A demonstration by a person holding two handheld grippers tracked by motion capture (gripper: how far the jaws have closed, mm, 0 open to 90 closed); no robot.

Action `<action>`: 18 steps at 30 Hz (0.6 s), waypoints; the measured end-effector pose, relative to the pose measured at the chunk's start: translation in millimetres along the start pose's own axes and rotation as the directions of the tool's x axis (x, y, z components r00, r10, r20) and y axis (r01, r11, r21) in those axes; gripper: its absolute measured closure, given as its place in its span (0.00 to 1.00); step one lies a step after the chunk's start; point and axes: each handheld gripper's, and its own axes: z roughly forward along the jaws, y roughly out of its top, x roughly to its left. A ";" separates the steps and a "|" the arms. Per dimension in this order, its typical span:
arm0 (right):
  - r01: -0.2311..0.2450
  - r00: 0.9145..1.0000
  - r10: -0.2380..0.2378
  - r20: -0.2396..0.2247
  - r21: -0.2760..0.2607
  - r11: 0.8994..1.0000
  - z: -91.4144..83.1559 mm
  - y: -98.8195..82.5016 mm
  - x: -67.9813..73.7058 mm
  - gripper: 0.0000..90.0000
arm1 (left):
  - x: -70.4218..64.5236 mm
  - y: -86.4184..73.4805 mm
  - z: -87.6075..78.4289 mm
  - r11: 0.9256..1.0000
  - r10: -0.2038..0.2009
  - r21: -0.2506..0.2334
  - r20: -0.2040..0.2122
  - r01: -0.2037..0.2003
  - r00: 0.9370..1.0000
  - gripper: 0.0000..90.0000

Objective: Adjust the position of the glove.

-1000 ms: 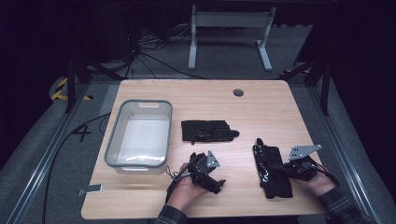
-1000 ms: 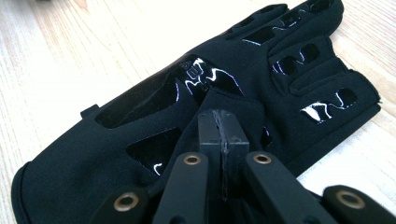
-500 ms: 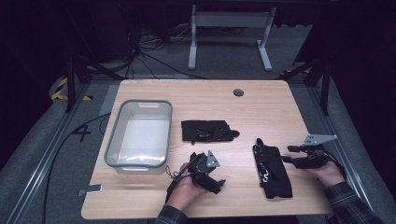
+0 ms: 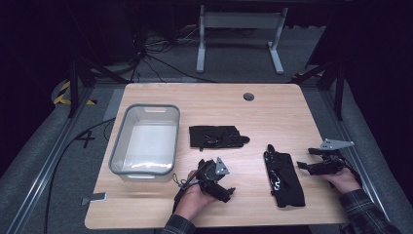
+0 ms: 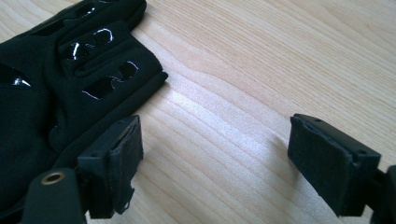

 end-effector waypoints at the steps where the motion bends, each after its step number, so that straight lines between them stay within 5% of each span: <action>1: 0.000 1.000 0.000 0.001 0.000 1.000 0.1 0.0 -0.1 0.20 | 0.1 0.9 -0.7 1.000 -0.004 0.004 0.000 0.004 1.000 0.02; 8: 0.001 1.000 -0.001 0.001 0.000 1.000 0.1 0.0 -0.1 0.20 | 6.5 7.6 -9.6 0.999 -0.021 0.025 0.001 0.021 1.000 0.46; 9: 0.001 1.000 -0.001 0.001 0.000 1.000 0.1 0.1 -0.1 0.20 | 9.0 10.9 -10.9 0.999 -0.037 0.018 0.011 0.037 0.999 0.46; 16: 0.001 1.000 -0.001 0.000 0.001 1.000 0.1 0.1 -0.1 0.20 | 21.7 29.5 -15.3 0.998 -0.069 0.003 -0.018 0.069 0.997 0.99; 18: 0.001 1.000 -0.001 0.001 0.001 1.000 0.0 0.1 -0.1 0.20 | 29.1 36.0 -13.7 0.996 -0.085 0.003 -0.042 0.085 0.996 1.00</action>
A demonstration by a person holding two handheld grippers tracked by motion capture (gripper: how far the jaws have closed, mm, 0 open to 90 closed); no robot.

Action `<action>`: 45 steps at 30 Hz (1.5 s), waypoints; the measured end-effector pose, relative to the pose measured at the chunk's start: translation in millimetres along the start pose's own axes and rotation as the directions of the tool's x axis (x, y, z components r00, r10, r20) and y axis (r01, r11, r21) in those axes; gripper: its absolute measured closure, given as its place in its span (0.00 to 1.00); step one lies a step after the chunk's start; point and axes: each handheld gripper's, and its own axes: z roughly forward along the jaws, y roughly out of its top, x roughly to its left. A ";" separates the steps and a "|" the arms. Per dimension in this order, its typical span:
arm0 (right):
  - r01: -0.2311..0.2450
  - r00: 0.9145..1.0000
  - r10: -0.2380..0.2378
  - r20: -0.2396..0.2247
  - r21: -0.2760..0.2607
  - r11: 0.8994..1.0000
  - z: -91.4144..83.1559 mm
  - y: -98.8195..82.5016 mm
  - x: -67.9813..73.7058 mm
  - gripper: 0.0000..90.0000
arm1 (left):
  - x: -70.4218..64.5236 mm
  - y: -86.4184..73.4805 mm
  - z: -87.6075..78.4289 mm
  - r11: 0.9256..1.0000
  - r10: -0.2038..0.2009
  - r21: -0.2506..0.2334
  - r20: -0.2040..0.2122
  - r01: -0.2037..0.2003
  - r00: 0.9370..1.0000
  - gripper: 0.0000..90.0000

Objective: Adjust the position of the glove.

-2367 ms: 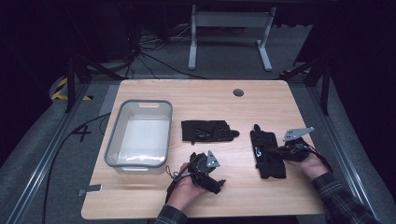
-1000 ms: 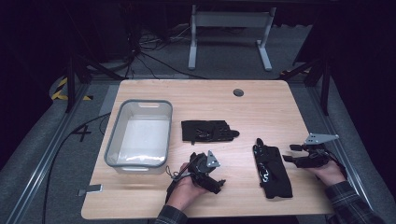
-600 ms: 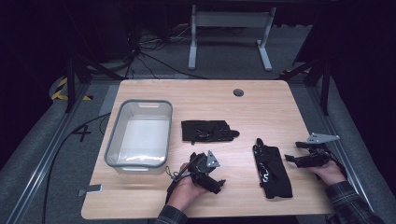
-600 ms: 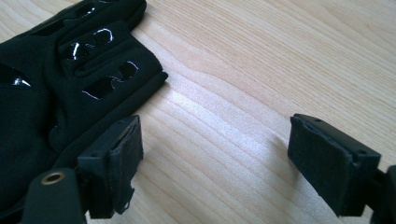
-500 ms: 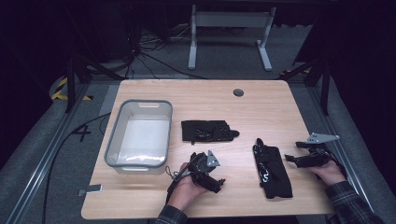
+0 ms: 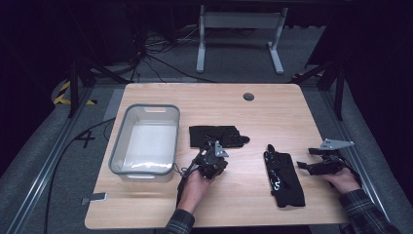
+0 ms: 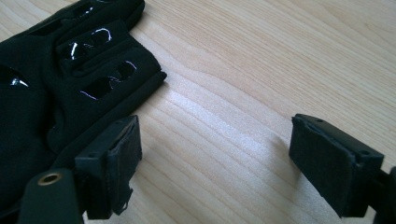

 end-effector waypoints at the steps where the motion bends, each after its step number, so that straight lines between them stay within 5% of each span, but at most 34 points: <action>1: 0.000 1.000 0.000 0.000 0.000 1.000 0.0 0.0 0.0 0.20 | 0.0 0.0 0.0 1.000 0.000 0.000 0.000 0.000 1.000 1.00; 16: -0.012 1.000 0.012 0.010 0.001 1.000 -0.1 0.0 -0.2 0.20 | 40.1 32.4 19.7 0.999 -0.049 -0.003 -0.104 0.049 0.993 1.00; 25: -0.012 1.000 0.012 0.013 0.001 1.000 -0.1 0.0 -0.3 0.20 | 58.6 26.9 36.9 0.994 -0.100 0.040 -0.100 0.105 0.990 1.00; 34: -0.013 1.000 0.013 0.013 0.001 1.000 -0.1 -0.1 -0.3 0.20 | 50.0 25.5 36.3 0.995 -0.088 0.047 -0.076 0.091 0.993 1.00; 45: -0.014 1.000 0.014 0.014 0.001 1.000 -0.1 0.0 -0.4 0.20 | 22.6 21.4 33.8 0.996 -0.060 0.058 -0.003 0.060 0.998 1.00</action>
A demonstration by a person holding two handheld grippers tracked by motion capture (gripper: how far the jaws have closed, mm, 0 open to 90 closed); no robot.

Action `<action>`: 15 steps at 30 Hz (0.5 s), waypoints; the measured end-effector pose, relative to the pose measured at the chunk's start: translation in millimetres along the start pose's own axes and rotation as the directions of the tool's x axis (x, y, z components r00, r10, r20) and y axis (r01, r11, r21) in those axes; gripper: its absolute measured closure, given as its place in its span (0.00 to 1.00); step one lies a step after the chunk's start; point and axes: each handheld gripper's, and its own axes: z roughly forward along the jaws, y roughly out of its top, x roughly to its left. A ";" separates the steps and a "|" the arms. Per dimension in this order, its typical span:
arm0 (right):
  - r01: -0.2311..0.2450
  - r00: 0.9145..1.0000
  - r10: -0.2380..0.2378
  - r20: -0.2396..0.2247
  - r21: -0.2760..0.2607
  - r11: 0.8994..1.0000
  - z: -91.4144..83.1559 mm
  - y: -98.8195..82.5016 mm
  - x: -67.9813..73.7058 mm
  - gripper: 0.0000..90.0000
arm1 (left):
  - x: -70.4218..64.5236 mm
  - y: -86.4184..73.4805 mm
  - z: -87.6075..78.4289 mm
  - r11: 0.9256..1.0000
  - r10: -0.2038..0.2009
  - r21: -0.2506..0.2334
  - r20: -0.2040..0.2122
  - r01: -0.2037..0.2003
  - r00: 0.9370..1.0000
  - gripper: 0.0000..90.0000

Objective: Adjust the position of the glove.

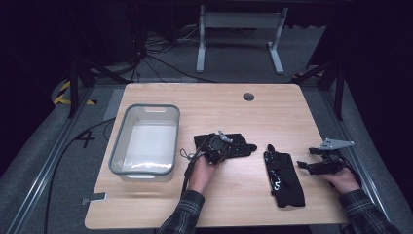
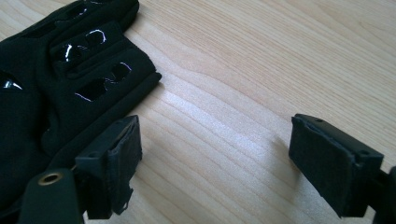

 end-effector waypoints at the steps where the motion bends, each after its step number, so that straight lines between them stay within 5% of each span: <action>1: 0.000 1.000 0.000 0.000 0.000 1.000 0.0 0.0 0.0 0.20 | -3.1 -0.9 0.8 1.000 0.000 -0.009 0.011 0.000 1.000 1.00; 9: 0.000 1.000 0.000 0.000 0.000 1.000 0.0 0.0 0.0 0.20 | -19.5 -1.0 3.1 1.000 0.009 -0.014 0.045 -0.009 0.999 1.00; 15: 0.000 1.000 0.000 0.000 0.000 1.000 0.0 0.0 0.0 0.20 | -18.1 1.7 -6.2 0.999 0.012 -0.036 0.035 -0.011 0.999 1.00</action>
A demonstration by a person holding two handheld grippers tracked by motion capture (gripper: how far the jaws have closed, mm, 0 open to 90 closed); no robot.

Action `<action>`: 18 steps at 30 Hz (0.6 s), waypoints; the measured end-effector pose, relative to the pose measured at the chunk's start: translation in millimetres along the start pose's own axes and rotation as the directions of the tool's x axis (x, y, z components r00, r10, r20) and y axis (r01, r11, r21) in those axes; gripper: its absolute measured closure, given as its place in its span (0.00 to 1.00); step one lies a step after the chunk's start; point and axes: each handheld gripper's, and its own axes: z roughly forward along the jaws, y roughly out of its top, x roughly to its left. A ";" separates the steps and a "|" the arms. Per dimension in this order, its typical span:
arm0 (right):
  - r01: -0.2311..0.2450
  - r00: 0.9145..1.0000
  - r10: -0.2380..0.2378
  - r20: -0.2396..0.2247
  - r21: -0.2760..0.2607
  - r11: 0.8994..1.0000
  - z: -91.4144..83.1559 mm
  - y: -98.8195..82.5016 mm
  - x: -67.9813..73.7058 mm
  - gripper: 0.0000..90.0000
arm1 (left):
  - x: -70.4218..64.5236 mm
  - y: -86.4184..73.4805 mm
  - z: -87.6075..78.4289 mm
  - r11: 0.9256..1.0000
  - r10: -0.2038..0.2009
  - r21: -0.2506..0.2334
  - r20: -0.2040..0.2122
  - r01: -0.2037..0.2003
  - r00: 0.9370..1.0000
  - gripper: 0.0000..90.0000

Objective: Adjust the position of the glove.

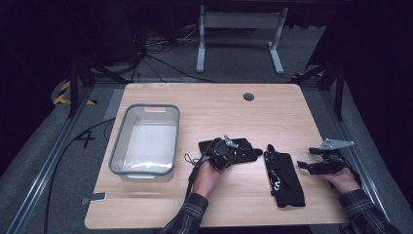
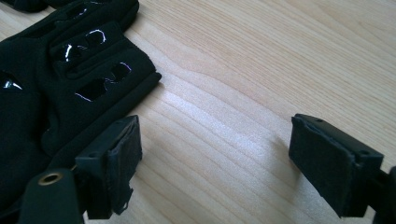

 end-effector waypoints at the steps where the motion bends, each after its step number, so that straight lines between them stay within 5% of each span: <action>1: 0.000 1.000 0.000 0.000 0.000 1.000 0.0 0.0 0.0 0.20 | 2.1 0.9 -4.3 1.000 -0.002 -0.014 -0.006 0.002 1.000 1.00; 8: 0.000 1.000 0.000 0.000 0.000 1.000 0.0 0.0 0.0 0.20 | 27.6 2.3 -20.7 0.997 -0.056 -0.050 -0.082 0.052 0.995 1.00; 18: 0.000 1.000 0.000 0.000 0.000 1.000 0.0 0.0 0.0 0.20 | 47.7 1.6 -19.2 0.994 -0.104 -0.043 -0.198 0.098 0.975 1.00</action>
